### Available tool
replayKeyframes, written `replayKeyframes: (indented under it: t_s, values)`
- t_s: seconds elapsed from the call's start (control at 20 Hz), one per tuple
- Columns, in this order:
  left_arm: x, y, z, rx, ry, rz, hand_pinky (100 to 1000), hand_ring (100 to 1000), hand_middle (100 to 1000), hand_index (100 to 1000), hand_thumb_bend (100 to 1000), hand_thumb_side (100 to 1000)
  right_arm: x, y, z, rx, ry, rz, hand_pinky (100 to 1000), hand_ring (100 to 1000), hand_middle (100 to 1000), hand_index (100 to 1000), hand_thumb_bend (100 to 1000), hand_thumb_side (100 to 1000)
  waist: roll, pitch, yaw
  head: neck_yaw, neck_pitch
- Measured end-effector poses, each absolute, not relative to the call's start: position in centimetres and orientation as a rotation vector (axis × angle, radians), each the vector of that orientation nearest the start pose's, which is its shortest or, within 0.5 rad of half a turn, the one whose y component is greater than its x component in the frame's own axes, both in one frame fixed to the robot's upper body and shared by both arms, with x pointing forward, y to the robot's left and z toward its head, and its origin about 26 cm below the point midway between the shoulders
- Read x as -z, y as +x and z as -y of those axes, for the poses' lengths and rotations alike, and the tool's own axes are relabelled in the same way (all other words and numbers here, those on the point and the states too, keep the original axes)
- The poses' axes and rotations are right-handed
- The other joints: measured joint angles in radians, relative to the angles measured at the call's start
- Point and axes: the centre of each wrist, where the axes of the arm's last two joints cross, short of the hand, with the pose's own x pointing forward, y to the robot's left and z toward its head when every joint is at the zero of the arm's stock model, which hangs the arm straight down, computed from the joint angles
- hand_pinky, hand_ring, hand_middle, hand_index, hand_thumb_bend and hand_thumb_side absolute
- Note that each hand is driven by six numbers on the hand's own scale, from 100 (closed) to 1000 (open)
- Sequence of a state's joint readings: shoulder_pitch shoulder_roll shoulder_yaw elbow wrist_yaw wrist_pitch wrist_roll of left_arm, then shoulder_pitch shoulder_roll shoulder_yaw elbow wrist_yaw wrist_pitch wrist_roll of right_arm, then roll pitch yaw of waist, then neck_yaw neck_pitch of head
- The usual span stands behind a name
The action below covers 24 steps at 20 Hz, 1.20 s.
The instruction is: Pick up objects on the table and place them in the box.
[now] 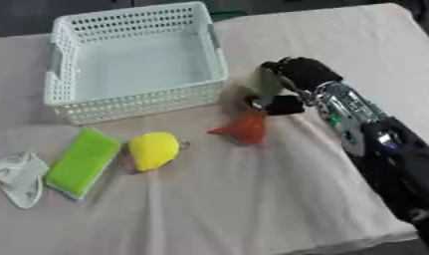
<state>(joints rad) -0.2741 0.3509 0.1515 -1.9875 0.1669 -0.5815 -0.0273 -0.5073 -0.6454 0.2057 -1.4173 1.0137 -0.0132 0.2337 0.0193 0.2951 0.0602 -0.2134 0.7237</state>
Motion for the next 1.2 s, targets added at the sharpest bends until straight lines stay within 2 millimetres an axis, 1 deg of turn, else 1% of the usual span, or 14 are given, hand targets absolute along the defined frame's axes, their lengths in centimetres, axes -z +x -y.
replayKeyframes:
  t_s: [0.05, 0.1, 0.25, 0.4, 0.65, 0.75, 0.85, 0.9, 0.95, 1.2]
  values:
    - [-20.6, 29.6, -30.4, -0.346, -0.104, -3.403, 971, 943, 873, 837, 100, 914, -15.5, 38.4, 32.5, -1.496, -1.229, 1.296, 653, 573, 534, 773, 364, 915, 0.000, 0.000, 0.000, 0.000, 0.000]
    - [-20.6, 29.6, -30.4, -0.345, -0.104, -3.403, 971, 943, 872, 834, 100, 912, -15.4, 38.4, 32.5, -1.496, -1.229, 1.296, 636, 547, 503, 752, 351, 904, 0.000, 0.000, -0.001, 0.000, -0.001]
    - [-20.6, 29.6, -30.4, -0.344, -0.105, -3.404, 971, 943, 872, 833, 100, 910, -15.5, 38.3, 32.4, -1.497, -1.230, 1.300, 635, 544, 493, 742, 333, 903, 0.002, 0.000, -0.005, 0.000, -0.003]
    - [-20.6, 29.6, -30.4, -0.341, -0.106, -3.406, 971, 942, 871, 830, 100, 908, -15.6, 38.1, 32.2, -1.497, -1.230, 1.312, 629, 531, 467, 720, 294, 894, 0.003, 0.000, -0.008, 0.000, -0.003]
    - [-20.6, 29.6, -30.4, -0.338, -0.107, -3.408, 971, 942, 871, 828, 100, 905, -16.2, 37.8, 31.9, -1.492, -1.233, 1.332, 626, 520, 451, 708, 283, 897, 0.003, -0.002, -0.013, 0.000, -0.003]
    - [-20.6, 29.6, -30.4, -0.338, -0.107, -3.408, 971, 942, 870, 827, 100, 902, -16.4, 37.8, 31.8, -1.487, -1.232, 1.339, 620, 507, 418, 685, 271, 898, 0.003, -0.002, -0.014, 0.000, -0.003]
    - [-20.6, 29.6, -30.4, -0.338, -0.107, -3.408, 971, 942, 870, 827, 100, 902, -16.6, 37.7, 31.7, -1.480, -1.230, 1.354, 616, 502, 412, 679, 266, 894, 0.004, -0.002, -0.014, 0.000, -0.003]
    - [-20.6, 29.6, -30.4, -0.338, -0.107, -3.408, 971, 942, 870, 827, 100, 902, -16.8, 37.6, 31.6, -1.477, -1.229, 1.362, 613, 499, 406, 674, 237, 930, 0.005, -0.002, -0.015, 0.000, -0.003]
    - [-20.6, 29.6, -30.4, -0.338, -0.107, -3.408, 971, 942, 870, 826, 100, 902, -17.0, 37.5, 31.6, -1.474, -1.230, 1.367, 611, 495, 399, 669, 257, 895, 0.006, -0.002, -0.016, 0.000, -0.003]
    - [-20.6, 29.6, -30.4, -0.338, -0.107, -3.408, 972, 941, 870, 826, 100, 901, -17.8, 37.2, 31.3, -1.458, -1.236, 1.396, 605, 483, 381, 652, 230, 885, 0.006, -0.002, -0.018, 0.001, -0.003]
